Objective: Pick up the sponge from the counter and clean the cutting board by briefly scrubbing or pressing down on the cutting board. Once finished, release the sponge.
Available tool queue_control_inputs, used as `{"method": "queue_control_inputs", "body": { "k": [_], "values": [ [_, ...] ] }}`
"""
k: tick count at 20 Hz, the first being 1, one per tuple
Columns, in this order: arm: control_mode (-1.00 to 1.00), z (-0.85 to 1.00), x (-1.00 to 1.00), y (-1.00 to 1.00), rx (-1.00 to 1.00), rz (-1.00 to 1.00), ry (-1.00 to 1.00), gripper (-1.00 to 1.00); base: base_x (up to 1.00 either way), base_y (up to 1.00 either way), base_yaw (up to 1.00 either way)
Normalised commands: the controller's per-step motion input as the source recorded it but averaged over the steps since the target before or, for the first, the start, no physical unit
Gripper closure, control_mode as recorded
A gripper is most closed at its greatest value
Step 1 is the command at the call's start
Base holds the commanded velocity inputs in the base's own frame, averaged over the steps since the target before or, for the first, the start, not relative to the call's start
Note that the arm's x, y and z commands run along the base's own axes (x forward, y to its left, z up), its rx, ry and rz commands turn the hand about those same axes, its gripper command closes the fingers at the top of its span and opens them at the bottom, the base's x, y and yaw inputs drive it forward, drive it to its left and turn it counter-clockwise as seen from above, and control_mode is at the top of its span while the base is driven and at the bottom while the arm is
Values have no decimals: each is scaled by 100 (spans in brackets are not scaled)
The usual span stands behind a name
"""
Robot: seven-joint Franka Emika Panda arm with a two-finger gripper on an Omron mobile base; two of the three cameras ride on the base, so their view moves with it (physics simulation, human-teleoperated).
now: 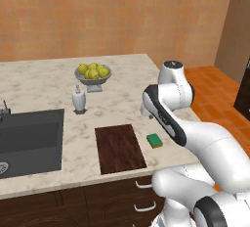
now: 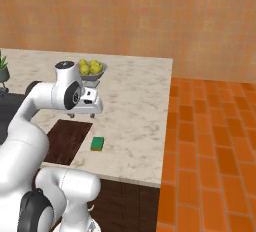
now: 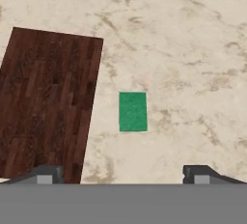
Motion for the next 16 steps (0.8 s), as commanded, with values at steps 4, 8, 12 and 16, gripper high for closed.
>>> {"method": "queue_control_inputs", "body": {
  "k": [4,8,12,16],
  "values": [
    [-100,-53,9,0,0,0,2,-100,0,0,0],
    [-100,-41,0,0,0,0,0,-100,0,0,0],
    [-100,-49,6,-7,0,0,0,-100,0,0,0],
    [-100,-36,4,-16,0,0,0,-100,0,0,0]
  ]
}}
